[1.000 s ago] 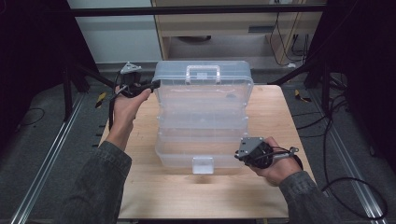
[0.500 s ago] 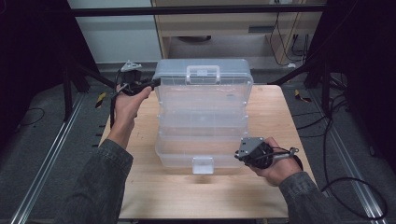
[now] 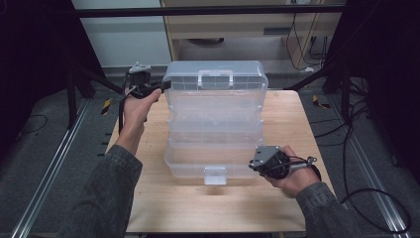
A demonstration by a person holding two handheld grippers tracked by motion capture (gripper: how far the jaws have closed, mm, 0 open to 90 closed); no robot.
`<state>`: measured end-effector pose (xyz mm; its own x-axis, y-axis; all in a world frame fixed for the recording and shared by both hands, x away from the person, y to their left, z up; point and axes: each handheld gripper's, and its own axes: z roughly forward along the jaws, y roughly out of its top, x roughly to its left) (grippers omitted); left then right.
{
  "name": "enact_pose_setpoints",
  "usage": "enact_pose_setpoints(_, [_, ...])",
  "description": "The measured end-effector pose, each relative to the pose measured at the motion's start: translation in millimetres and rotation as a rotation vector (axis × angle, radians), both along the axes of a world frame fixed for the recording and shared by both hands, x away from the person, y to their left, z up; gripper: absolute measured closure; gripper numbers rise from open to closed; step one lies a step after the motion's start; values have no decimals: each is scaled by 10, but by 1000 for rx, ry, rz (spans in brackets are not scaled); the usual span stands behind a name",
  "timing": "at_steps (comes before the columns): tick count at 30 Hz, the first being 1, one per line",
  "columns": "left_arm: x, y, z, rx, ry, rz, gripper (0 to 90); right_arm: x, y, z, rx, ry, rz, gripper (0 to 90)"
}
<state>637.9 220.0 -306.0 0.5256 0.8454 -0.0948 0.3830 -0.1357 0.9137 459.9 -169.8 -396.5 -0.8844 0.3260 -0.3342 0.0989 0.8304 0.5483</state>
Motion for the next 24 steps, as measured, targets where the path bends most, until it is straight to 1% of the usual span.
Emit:
enact_pose_setpoints(3, [8,-3,4,-10,-16,7,674,-1,1,0,0,0,-1,826])
enact_pose_setpoints(4, [11,-3,5,0,-17,11,667,-1,0,0,0,0,-1,826])
enact_pose_setpoints(5, [13,-4,5,6,-17,12,674,-3,0,-1,1,0,-2,826])
enact_pose_setpoints(8, [5,-6,3,8,-20,11,669,0,-2,-2,4,0,0,826])
enact_pose_setpoints(9, [0,-8,8,11,-34,15,647,1,-2,-3,5,0,0,826])
enact_pose_setpoints(10, [-7,-6,17,7,-39,17,599,1,-2,-2,4,1,0,826])
enact_pose_setpoints(11, [-19,-6,25,6,-42,15,588,1,-1,-1,2,1,1,826])
enact_pose_setpoints(13, [-62,-20,49,10,-56,10,586,0,-2,-1,2,2,0,827])
enact_pose_setpoints(14, [-96,-28,66,22,-65,5,581,1,-3,-2,7,17,0,828])
enact_pose_setpoints(15, [-118,-31,76,28,-68,3,574,8,-9,-4,-9,-4,-9,825])
enact_pose_setpoints(18, [-217,-22,104,48,-86,0,558,10,-9,3,-12,2,1,829])
enact_pose_setpoints(22, [-355,13,74,55,-95,-9,533,9,-15,4,-12,-1,1,828])
enact_pose_setpoints(24, [-435,40,43,65,-107,-2,521,11,-15,6,-14,-2,1,828])
